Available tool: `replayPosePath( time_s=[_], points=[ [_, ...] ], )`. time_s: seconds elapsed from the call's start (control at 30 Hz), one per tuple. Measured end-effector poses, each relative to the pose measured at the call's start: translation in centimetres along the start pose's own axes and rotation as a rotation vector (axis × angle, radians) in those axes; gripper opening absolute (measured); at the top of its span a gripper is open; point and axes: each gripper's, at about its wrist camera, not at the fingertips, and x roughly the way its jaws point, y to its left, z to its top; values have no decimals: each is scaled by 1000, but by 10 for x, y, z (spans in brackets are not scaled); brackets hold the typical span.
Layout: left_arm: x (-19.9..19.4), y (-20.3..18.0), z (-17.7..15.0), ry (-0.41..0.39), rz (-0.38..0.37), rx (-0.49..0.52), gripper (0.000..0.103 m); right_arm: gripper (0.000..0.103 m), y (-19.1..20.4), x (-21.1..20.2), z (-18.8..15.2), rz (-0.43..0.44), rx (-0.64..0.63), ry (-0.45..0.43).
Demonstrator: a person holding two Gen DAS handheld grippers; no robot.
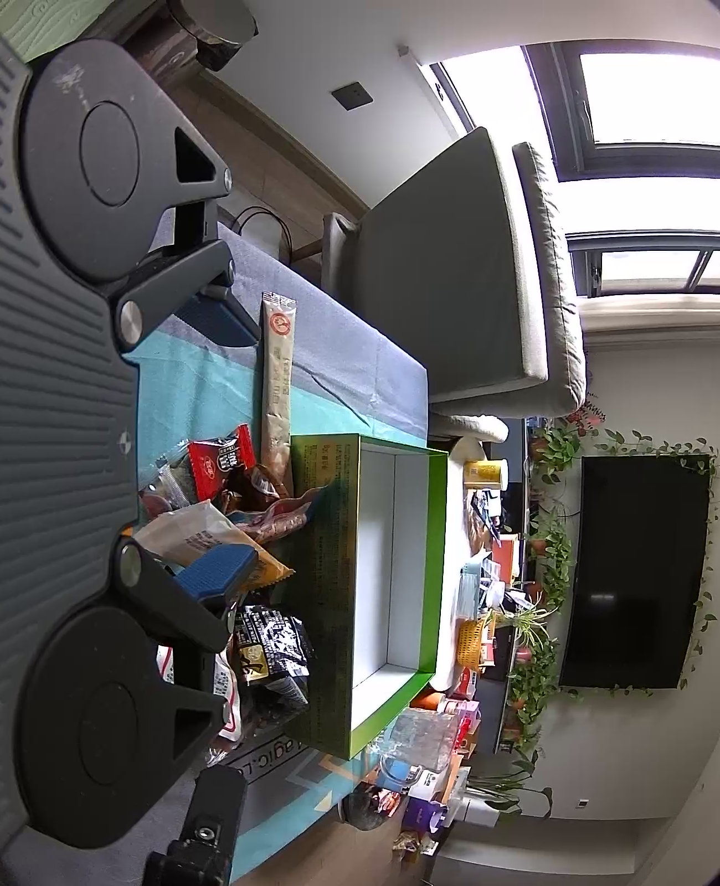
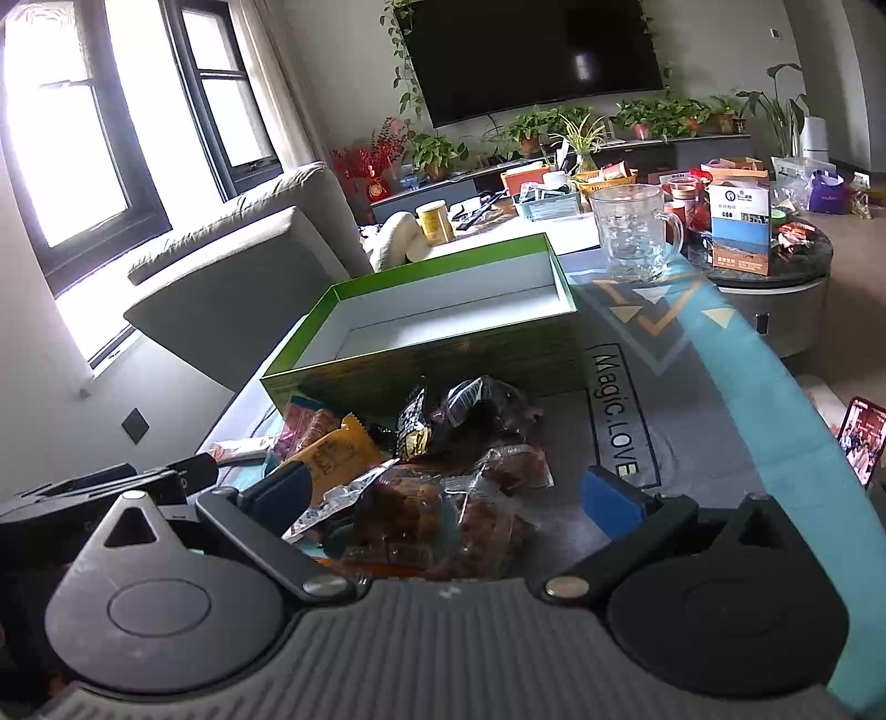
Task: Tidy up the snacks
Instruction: 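Move both tools over the snack pile in front of the green box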
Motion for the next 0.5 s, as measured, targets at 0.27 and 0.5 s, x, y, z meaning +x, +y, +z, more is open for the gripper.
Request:
replayPosePath(
  time_s=[0.27,0.5],
  points=[
    [1,-1,-2,-5,-3,9,77,55,-2,5,-1,10,24,30],
    [5,-2,-5,0,0,23,77,55,-1,6,-3,18,22,52]
  ],
)
